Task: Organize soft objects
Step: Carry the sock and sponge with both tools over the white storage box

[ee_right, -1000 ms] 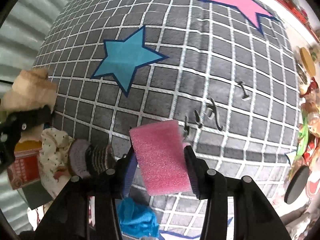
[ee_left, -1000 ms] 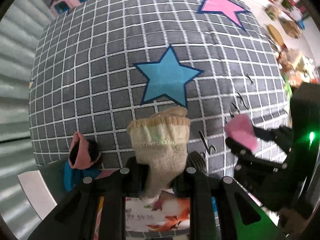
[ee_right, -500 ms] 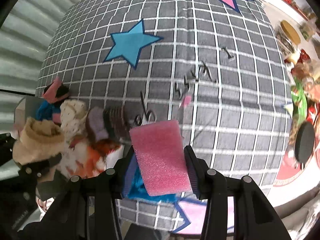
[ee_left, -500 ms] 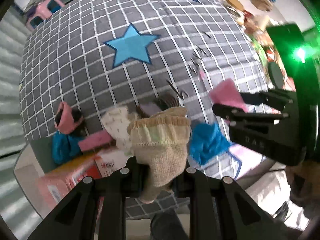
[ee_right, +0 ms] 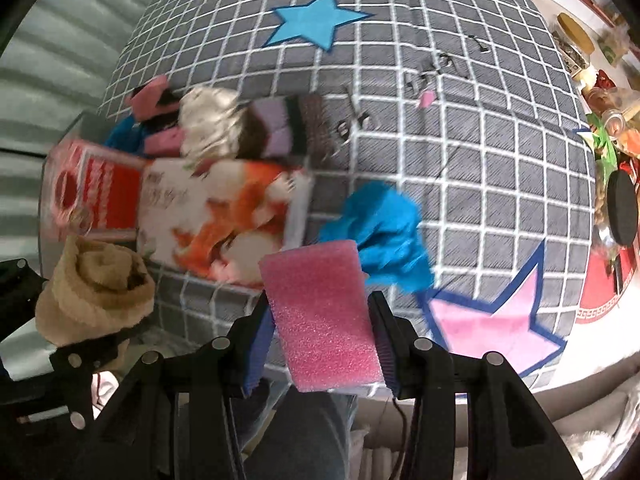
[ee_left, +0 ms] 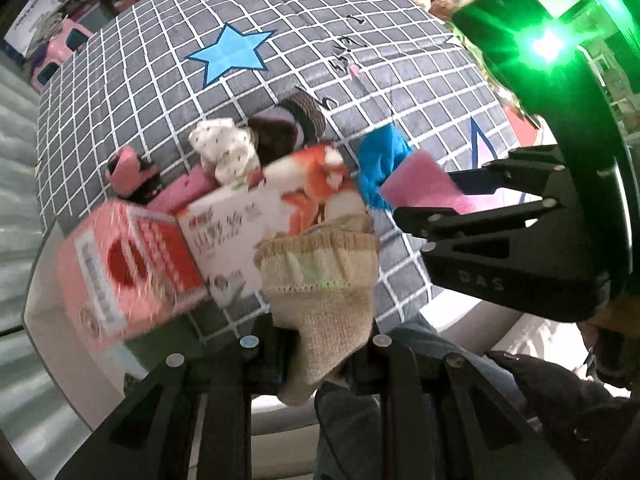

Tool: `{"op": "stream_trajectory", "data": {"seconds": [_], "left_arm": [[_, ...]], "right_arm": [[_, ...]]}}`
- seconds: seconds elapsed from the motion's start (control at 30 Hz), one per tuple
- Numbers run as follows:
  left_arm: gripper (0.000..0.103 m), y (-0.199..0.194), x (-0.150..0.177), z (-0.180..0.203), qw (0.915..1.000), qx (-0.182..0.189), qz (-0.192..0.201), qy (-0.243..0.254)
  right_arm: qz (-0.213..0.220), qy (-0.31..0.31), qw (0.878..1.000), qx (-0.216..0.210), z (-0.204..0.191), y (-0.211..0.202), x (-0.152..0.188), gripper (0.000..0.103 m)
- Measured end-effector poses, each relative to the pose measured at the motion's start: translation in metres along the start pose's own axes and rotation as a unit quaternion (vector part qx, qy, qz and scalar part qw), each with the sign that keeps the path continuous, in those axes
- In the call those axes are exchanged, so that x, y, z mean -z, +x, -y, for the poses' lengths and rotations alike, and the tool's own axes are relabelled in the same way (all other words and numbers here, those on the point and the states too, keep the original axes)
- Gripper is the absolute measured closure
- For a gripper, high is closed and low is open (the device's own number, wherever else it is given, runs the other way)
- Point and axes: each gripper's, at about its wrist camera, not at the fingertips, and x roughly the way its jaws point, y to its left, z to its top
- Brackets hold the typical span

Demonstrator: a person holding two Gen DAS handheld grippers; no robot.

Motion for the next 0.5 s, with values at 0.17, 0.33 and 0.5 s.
{"op": "stream_trajectory", "data": {"seconds": [0.17, 0.33, 0.5], "left_arm": [[0.08, -0.007, 0.025, -0.011, 0.9999, 0.0, 0.011, -0.011], [0.08, -0.017, 0.049, -0.029, 0.9989, -0.005, 0.03, -0.036], [0.08, -0.029, 0.072, -0.05, 0.9965, -0.017, 0.05, -0.066]], "right_arm": [[0.003, -0.01, 1.0, 0.001, -0.024, -0.002, 0.016, 0.055], [0.003, -0.023, 1.0, 0.001, -0.049, -0.002, 0.03, 0.055], [0.002, -0.045, 0.999, -0.001, -0.095, -0.007, 0.024, 0.055]]}}
